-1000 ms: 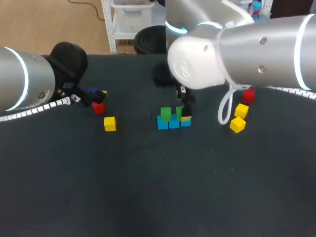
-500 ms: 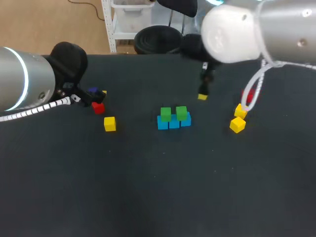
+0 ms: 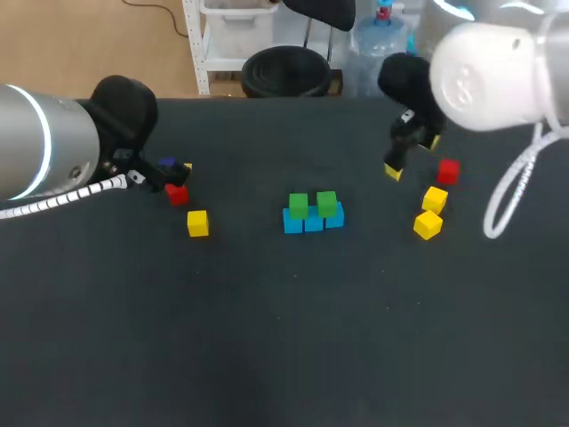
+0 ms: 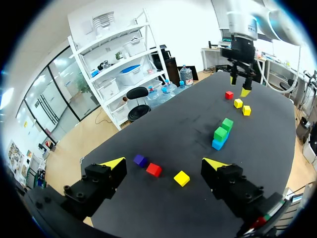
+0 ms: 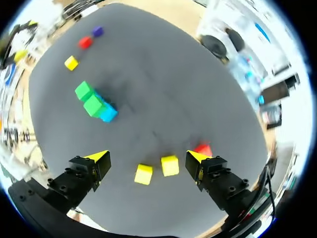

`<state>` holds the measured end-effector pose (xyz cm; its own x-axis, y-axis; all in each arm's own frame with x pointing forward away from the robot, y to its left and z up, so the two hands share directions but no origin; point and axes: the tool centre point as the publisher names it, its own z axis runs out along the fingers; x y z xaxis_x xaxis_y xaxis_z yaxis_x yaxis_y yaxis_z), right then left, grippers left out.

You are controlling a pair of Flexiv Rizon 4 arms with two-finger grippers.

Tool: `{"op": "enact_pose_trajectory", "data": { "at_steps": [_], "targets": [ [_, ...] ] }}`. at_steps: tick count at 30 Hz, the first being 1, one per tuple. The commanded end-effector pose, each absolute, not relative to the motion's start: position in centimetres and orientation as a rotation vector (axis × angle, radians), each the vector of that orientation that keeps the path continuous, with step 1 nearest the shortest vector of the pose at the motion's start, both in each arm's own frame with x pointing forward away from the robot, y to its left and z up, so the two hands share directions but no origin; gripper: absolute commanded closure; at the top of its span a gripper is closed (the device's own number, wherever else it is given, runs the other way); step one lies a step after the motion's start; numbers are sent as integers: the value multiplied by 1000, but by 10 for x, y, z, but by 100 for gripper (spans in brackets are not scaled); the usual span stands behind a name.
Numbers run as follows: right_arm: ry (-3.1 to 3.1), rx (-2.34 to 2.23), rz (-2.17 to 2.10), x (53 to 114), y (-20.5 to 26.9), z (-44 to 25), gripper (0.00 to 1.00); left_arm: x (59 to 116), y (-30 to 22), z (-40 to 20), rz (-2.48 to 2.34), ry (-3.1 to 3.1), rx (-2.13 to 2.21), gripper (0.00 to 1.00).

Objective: Place the blue cubes, place green cubes on the blue cubes, place the yellow cubes on the green cubes, then place the red cubes on the yellow cubes, and place purple cube on the red cubes.

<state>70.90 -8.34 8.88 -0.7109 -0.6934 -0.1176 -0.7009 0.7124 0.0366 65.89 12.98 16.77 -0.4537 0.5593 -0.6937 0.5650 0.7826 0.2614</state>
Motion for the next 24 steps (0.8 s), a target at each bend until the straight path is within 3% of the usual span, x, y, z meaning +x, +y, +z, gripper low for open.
{"op": "enact_pose_trajectory", "data": {
  "at_steps": [1, 14, 21, 24],
  "targets": [
    [2747, -996, 66, 673, -95, 90, 0, 659, 129, 167, -7, 2148, 828, 0],
    [2748, -1038, 59, 650, -100, 84, 0, 659, 129, 167, -7, 2148, 828, 0],
    [2516, -959, 24, 687, -86, 177, 0, 659, 129, 167, -7, 2148, 828, 0],
    [2516, -959, 24, 687, -86, 177, 0, 659, 129, 167, -7, 2148, 828, 0]
  ]
}}
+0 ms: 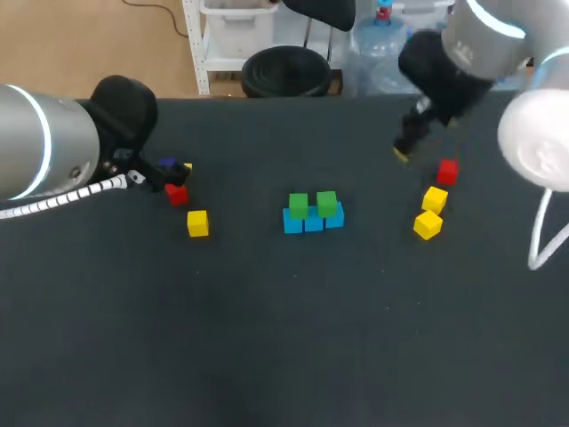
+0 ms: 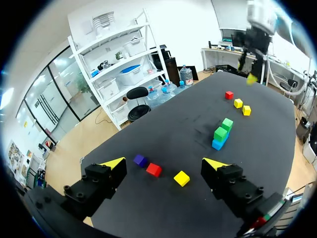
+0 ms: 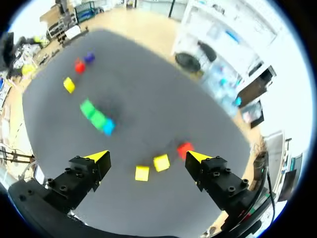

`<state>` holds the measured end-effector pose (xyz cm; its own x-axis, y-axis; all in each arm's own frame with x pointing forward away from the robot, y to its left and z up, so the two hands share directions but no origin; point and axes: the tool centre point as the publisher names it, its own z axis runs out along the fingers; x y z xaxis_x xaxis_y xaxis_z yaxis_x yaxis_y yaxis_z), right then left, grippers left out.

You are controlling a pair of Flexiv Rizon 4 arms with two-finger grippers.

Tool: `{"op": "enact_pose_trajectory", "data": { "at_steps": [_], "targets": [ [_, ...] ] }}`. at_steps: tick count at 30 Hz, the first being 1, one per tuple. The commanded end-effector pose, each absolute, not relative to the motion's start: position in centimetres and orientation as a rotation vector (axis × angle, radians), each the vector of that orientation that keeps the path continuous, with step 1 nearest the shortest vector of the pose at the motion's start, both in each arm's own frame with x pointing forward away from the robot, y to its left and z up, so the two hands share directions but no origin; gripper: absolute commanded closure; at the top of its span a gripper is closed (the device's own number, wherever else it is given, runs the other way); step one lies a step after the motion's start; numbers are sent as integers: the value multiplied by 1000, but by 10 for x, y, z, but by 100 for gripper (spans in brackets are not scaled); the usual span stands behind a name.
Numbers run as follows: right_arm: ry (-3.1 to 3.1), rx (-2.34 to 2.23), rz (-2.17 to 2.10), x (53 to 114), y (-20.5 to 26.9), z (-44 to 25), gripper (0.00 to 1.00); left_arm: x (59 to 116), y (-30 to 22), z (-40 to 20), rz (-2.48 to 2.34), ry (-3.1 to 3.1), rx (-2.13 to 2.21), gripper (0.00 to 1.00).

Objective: Place the blue cubes, place green cubes on the blue cubes, place the yellow cubes on the green cubes, then place the red cubes on the yellow cubes, and place purple cube on the red cubes.

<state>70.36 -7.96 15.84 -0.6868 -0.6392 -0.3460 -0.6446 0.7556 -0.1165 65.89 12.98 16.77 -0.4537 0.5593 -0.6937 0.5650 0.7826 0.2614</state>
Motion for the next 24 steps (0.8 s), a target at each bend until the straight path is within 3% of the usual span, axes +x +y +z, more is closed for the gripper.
{"op": "enact_pose_trajectory", "data": {
  "at_steps": [1, 14, 24],
  "targets": [
    [2516, -959, 24, 687, -86, 177, 0, 659, 129, 167, -7, 2148, 828, 0],
    [2516, -959, 24, 687, -86, 177, 0, 659, 129, 167, -7, 2148, 828, 0],
    [2637, -1005, 11, 668, -91, 124, 0, 659, 129, 167, -7, 2148, 828, 0]
  ]
}}
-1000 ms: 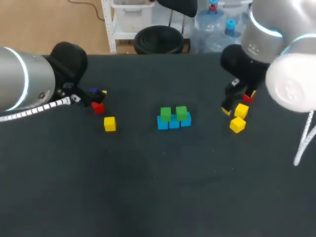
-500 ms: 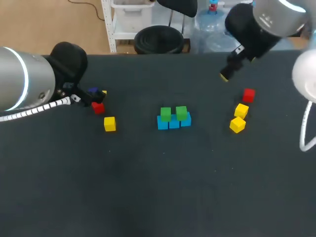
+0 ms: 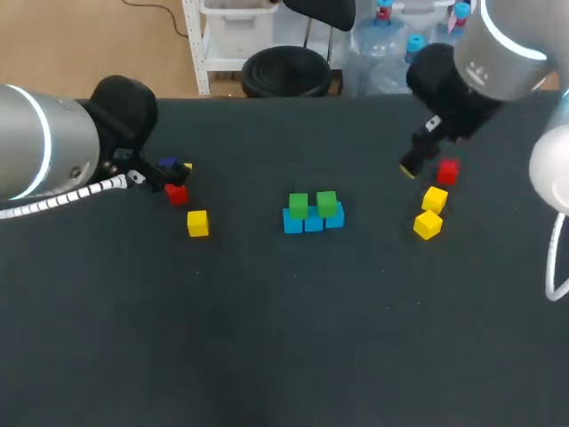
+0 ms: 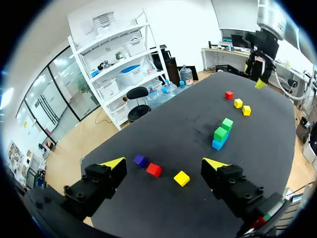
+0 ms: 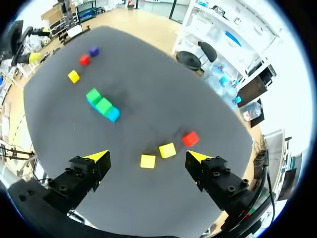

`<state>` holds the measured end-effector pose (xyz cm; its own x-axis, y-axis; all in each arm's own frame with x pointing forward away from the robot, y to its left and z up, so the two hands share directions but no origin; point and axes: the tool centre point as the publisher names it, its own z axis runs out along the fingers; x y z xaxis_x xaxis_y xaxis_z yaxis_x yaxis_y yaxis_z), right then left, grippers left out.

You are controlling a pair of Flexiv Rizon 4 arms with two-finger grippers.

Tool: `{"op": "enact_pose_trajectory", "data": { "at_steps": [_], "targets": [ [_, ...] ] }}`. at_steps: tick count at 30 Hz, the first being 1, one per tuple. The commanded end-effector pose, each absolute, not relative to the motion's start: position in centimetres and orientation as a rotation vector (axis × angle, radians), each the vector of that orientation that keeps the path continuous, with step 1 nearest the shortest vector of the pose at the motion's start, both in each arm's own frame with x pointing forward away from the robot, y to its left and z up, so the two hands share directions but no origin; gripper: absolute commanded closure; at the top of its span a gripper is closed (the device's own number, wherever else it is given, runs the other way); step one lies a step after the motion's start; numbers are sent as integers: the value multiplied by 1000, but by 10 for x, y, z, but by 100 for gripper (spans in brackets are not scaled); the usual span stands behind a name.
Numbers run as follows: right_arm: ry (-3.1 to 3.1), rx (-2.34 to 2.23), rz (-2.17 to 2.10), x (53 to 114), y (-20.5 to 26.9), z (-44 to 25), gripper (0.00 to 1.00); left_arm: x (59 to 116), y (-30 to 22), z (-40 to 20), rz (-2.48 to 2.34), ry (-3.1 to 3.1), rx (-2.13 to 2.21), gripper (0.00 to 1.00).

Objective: Place the blue cubes, place green cubes on the blue cubes, place the yellow cubes on the green cubes, then place the red cubes on the yellow cubes, and place purple cube on the red cubes.

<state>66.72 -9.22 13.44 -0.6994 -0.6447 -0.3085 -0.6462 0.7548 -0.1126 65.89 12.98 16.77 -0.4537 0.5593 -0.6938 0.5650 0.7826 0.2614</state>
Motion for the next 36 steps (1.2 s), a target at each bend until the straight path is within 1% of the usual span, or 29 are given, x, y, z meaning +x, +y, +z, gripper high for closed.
{"op": "enact_pose_trajectory", "data": {
  "at_steps": [1, 13, 23, 24, 26, 30, 31, 33, 34, 35, 36],
  "targets": [
    [2647, -1006, 3, 668, -93, 121, 0, 659, 129, 167, -7, 2148, 828, 0],
    [2758, -1013, 28, 654, -111, 66, 0, 659, 129, 167, -7, 2148, 828, 0],
    [2858, -997, 14, 645, -120, 37, 0, 659, 129, 167, -7, 2148, 828, 0],
    [2869, -993, 17, 646, -121, 34, 2, 659, 129, 167, -7, 2148, 828, 0],
    [2898, -982, 46, 645, -124, 28, 10, 659, 129, 167, -7, 2148, 828, 0],
    [2912, -984, 60, 644, -124, 20, 20, 659, 129, 167, -7, 2148, 828, 0],
    [2912, -985, 67, 644, -123, 20, 24, 659, 129, 167, -7, 2148, 828, 0],
    [2917, -984, 76, 643, -122, 17, 36, 659, 129, 167, -7, 2148, 828, 0],
    [2921, -985, 75, 643, -121, 15, 40, 659, 129, 167, -7, 2148, 828, 0],
    [2926, -986, 78, 643, -120, 13, 42, 659, 129, 167, -7, 2148, 828, 0],
    [2928, -989, 78, 643, -120, 11, 40, 659, 129, 167, -7, 2148, 828, 0]
  ]
}}
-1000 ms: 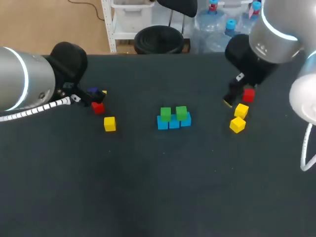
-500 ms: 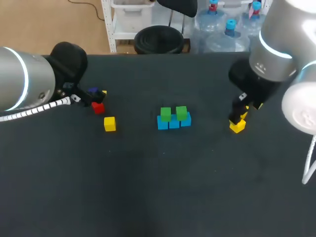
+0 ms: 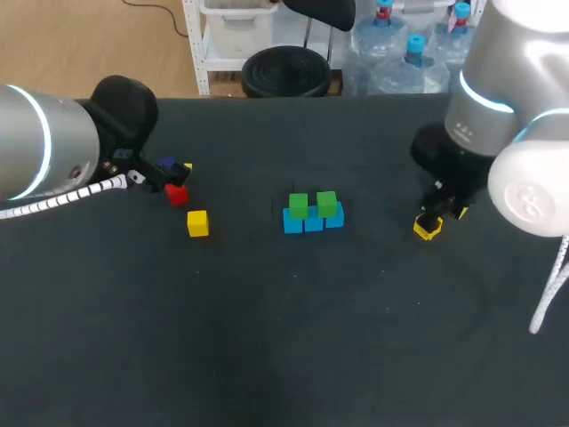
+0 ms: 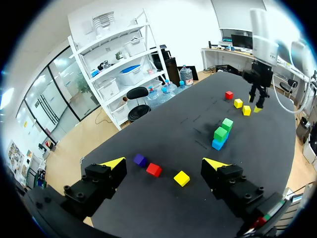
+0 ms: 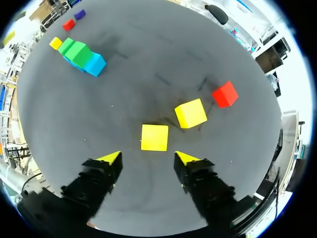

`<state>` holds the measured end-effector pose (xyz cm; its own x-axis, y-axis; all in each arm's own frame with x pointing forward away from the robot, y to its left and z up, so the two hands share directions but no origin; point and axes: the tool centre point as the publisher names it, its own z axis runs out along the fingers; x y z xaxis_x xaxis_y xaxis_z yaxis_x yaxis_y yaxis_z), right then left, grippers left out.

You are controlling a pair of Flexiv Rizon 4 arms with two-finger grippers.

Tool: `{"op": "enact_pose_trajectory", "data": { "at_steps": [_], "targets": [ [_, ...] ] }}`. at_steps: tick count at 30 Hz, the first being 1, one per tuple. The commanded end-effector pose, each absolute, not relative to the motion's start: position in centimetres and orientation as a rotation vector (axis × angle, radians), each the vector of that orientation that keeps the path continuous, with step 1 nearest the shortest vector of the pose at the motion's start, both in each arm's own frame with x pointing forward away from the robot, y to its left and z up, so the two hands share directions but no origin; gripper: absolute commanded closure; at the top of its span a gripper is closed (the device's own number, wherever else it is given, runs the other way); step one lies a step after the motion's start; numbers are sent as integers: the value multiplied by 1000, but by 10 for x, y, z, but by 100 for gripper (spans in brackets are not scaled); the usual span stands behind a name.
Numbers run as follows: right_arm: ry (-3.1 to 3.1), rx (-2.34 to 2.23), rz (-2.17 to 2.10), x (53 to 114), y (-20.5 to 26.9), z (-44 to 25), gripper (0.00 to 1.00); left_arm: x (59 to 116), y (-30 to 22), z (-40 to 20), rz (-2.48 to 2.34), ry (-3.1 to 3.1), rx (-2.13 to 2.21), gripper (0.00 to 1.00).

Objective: Place the blue cubes, place green cubes on the blue cubes, place the yellow cubes on the green cubes, then place the red cubes on the yellow cubes, and place purple cube on the red cubes.

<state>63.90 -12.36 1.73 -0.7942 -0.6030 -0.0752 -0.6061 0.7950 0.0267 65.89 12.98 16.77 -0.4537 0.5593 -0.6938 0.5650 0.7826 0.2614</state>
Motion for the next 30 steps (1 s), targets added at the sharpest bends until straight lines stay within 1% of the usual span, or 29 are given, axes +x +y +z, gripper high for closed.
{"op": "enact_pose_trajectory", "data": {
  "at_steps": [1, 3, 6, 8, 10, 11, 12, 13, 19, 22, 23, 24, 27, 29, 30],
  "targets": [
    [2931, -993, 78, 643, -119, 10, 40, 659, 129, 167, -7, 2148, 828, 0],
    [2936, -998, 83, 641, -118, 9, 38, 659, 129, 167, -7, 2148, 828, 0],
    [2937, -1005, 88, 640, -116, 8, 32, 659, 129, 167, -7, 2148, 828, 0],
    [2934, -1018, 93, 640, -115, 7, 26, 659, 129, 167, -7, 2148, 828, 0],
    [2931, -1026, 95, 640, -114, 7, 29, 659, 129, 167, -7, 2148, 828, 0],
    [2930, -1028, 96, 640, -114, 6, 34, 659, 129, 167, -7, 2148, 828, 0],
    [2927, -1033, 97, 640, -113, 6, 46, 659, 129, 167, -7, 2148, 828, 0],
    [2925, -1038, 96, 640, -113, 5, 51, 659, 129, 167, -7, 2148, 828, 0],
    [2926, -1065, 84, 640, -110, -1, 51, 659, 129, 167, -7, 2148, 828, 0],
    [2926, -1075, 78, 640, -110, -2, 50, 659, 129, 167, -7, 2148, 828, 0],
    [2926, -1077, 77, 640, -110, -2, 43, 659, 129, 167, -7, 2148, 828, 0],
    [2925, -1082, 72, 640, -109, -3, 41, 659, 129, 167, -7, 2148, 828, 0],
    [2918, -1093, 65, 641, -109, -5, 41, 659, 129, 167, -7, 2148, 828, 0],
    [2912, -1103, 65, 641, -108, -6, 46, 659, 129, 167, -7, 2148, 828, 0],
    [2906, -1109, 76, 641, -107, -6, 44, 659, 129, 167, -7, 2148, 828, 0]
  ]
}}
